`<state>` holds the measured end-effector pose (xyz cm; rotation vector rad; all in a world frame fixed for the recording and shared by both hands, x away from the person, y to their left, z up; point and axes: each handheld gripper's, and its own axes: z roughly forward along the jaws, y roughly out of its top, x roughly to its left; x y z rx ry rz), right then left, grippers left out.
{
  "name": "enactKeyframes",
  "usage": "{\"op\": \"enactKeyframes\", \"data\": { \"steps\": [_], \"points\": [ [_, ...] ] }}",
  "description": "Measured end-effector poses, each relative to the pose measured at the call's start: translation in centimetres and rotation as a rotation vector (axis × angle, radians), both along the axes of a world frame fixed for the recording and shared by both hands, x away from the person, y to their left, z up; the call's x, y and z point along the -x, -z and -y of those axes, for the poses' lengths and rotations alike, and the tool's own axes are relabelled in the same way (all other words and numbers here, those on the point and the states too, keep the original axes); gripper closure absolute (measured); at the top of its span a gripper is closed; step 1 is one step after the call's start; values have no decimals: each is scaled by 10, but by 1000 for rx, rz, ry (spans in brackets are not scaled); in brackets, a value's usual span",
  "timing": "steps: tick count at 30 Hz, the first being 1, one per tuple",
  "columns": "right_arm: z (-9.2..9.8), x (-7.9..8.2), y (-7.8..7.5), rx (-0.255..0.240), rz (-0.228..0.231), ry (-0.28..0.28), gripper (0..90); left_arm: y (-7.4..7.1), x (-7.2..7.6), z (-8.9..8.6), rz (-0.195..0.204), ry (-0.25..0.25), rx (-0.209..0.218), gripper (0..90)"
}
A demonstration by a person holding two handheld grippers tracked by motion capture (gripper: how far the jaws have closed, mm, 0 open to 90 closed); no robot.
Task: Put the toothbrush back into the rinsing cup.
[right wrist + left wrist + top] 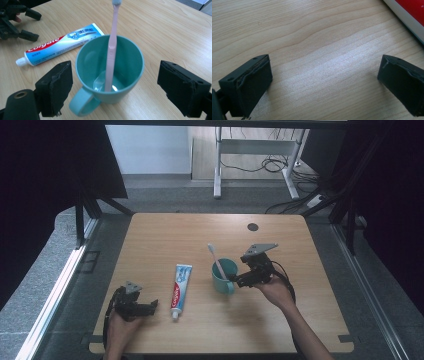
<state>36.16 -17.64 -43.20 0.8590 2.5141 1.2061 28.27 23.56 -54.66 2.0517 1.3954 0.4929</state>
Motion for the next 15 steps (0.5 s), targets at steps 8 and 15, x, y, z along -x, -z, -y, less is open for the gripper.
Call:
{"op": "enactKeyframes", "data": {
  "steps": [8,15],
  "points": [
    [16,5,5,-4,-2,23,126,-1,-1,0,1,-12,9,2],
    [27,7,9,0,-4,42,127,-5,-1,-1,10,-18,22,4]
  ]
}}
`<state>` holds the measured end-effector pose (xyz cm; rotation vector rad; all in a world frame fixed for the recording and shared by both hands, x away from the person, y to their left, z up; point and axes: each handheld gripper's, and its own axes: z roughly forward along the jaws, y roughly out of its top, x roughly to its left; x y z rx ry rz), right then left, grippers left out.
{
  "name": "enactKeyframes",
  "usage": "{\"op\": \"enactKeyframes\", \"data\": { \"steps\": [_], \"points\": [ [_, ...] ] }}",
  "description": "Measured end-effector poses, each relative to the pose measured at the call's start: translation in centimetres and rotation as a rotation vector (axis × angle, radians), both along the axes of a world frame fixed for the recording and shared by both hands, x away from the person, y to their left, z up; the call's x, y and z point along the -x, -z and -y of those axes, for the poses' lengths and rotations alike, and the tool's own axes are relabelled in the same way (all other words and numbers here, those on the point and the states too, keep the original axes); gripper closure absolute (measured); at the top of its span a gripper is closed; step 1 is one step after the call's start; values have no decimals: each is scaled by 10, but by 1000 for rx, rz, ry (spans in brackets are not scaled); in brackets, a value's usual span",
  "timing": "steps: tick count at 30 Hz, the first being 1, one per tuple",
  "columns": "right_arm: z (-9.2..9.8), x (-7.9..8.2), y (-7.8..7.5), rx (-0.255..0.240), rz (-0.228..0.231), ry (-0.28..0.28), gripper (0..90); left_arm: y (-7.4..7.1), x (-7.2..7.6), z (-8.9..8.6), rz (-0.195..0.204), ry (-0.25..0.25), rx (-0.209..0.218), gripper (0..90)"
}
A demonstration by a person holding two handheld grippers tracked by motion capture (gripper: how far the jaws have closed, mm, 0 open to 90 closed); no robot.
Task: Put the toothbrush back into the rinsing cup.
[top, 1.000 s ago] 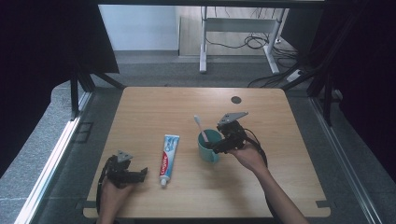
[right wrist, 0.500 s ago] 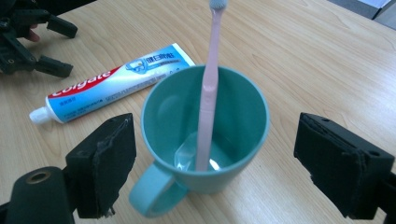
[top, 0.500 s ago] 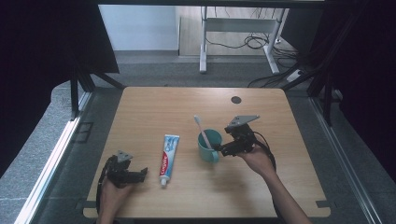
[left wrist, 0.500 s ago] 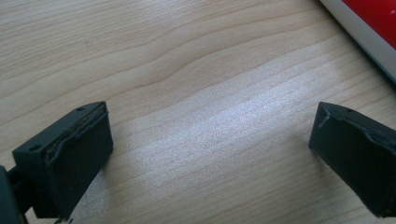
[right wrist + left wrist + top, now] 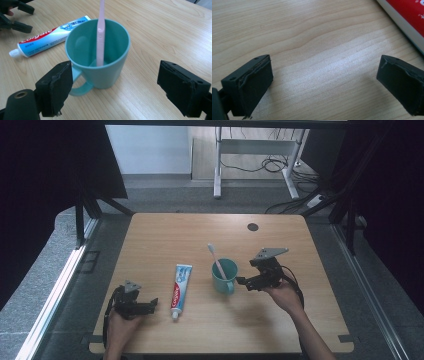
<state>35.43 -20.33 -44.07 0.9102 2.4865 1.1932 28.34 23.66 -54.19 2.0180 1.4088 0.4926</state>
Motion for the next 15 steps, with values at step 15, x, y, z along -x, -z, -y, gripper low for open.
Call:
{"op": "enactKeyframes", "data": {
  "steps": [15],
  "points": [
    [24,10,9,2,6,32,128,-1,1,0,6,-2,2,5]
  ]
}}
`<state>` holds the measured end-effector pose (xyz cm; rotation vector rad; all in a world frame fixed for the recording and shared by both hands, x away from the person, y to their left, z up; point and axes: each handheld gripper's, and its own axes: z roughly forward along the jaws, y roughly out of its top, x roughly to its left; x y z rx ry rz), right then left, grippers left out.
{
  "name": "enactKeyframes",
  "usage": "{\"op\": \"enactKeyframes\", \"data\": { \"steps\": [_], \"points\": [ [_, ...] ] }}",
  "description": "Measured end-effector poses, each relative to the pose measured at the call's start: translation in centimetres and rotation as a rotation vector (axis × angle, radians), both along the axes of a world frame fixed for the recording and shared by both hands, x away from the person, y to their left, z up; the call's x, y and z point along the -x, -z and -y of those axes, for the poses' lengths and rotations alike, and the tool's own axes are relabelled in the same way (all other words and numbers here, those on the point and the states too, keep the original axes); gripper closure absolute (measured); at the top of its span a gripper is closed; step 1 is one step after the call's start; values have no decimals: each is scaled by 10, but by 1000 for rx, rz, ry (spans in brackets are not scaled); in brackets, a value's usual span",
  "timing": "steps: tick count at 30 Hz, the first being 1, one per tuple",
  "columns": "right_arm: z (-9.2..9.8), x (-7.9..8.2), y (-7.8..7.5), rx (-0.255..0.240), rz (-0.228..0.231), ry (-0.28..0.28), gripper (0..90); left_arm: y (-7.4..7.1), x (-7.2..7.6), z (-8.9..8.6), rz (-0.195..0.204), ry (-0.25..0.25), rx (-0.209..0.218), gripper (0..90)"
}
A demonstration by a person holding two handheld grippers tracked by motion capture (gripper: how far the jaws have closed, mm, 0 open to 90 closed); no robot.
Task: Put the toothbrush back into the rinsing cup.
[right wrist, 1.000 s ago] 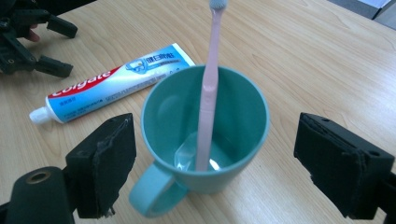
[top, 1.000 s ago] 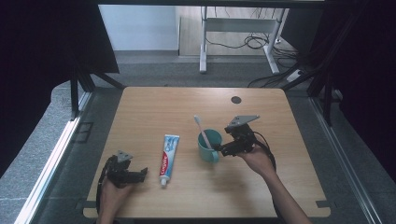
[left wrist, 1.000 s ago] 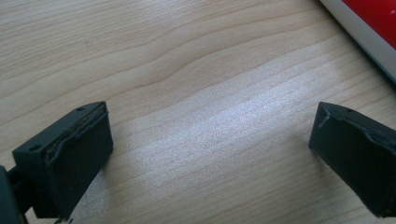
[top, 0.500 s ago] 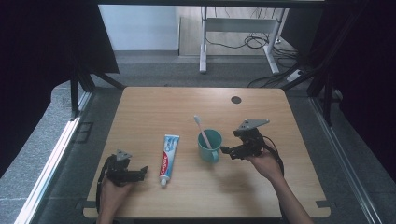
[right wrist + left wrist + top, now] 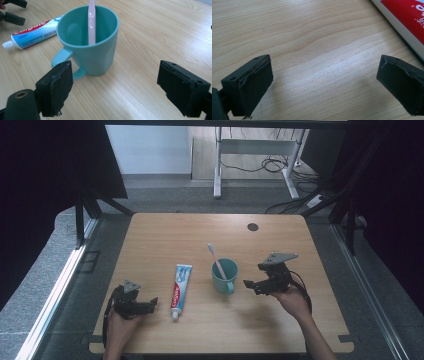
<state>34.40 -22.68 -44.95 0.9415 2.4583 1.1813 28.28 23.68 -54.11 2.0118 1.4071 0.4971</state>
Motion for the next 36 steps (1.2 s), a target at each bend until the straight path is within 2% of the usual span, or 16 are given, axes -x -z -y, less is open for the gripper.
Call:
{"op": "enactKeyframes", "data": {
  "steps": [17,29,32,36],
  "points": [
    [36,17,12,5,11,68,104,2,0,0,0,-5,-8,6],
    [58,30,36,38,5,136,72,1,0,2,0,1,-5,7],
    [65,34,46,28,2,164,72,1,0,3,4,3,-7,6],
    [68,36,52,57,0,175,74,1,0,3,2,5,-9,6]
  ]
}}
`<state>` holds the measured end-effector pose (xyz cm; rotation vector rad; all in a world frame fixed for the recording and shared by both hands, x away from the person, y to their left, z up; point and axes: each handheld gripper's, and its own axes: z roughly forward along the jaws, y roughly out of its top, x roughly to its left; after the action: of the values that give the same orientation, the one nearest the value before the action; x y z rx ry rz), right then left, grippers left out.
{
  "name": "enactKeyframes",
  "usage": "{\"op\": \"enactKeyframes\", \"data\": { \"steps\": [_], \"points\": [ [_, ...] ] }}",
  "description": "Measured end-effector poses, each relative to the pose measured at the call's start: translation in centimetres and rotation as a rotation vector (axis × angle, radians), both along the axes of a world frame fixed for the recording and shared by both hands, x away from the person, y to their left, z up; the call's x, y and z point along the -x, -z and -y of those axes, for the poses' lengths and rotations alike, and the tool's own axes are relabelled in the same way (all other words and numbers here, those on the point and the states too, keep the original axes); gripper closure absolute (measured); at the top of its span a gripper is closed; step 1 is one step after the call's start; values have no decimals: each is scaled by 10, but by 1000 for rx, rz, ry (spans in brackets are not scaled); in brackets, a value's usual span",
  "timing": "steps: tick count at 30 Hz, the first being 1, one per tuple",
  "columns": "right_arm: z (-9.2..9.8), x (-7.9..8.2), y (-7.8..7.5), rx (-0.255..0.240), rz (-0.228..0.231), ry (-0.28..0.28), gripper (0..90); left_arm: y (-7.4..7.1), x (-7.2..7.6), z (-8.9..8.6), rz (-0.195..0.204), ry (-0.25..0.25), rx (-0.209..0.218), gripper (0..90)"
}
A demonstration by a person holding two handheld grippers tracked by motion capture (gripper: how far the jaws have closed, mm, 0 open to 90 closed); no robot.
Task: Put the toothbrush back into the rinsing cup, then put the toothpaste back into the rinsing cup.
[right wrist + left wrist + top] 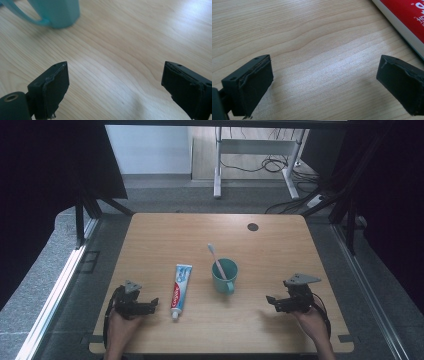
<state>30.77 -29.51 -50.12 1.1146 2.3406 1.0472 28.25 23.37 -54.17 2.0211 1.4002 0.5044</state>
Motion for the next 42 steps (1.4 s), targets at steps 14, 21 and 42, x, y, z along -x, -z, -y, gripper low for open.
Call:
{"op": "enactKeyframes", "data": {
  "steps": [14,21,42],
  "points": [
    [9,8,23,-16,-12,20,76,-9,-2,5,-5,25,-6,2],
    [13,9,29,-19,-23,33,77,-14,-6,10,-20,46,0,3],
    [18,10,41,23,-30,62,74,-33,-31,23,-149,94,-9,0]
  ]
}}
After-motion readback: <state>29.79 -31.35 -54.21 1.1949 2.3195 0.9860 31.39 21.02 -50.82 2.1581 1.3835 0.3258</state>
